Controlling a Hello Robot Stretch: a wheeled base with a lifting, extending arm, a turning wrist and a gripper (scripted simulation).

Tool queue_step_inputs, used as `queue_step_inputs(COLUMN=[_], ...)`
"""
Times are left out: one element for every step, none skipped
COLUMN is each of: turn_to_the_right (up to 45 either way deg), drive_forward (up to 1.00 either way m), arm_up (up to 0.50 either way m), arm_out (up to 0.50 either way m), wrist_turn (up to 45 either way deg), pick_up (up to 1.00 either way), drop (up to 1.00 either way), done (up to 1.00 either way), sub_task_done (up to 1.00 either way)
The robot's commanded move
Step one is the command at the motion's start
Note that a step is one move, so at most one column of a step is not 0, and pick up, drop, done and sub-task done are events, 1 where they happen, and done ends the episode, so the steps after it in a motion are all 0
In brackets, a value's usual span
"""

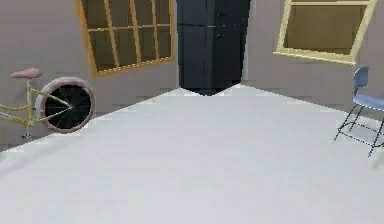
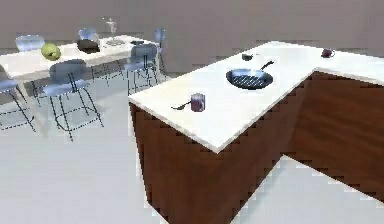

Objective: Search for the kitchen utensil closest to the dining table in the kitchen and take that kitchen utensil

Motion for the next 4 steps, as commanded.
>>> queue_step_inputs(turn_to_the_right=[42.0,0.0,9.0,0.0], drive_forward=[0.00,1.00,0.00,0.15], arm_up=[0.00,0.00,0.00,0.00], arm_out=[0.00,0.00,0.00,0.00], wrist_turn=[0.0,0.0,0.0,0.0], pick_up=[0.00,0.00,0.00,0.00], drop=[0.00,0.00,0.00,0.00], done=[0.00,0.00,0.00,0.00], sub_task_done=[0.00,0.00,0.00,0.00])
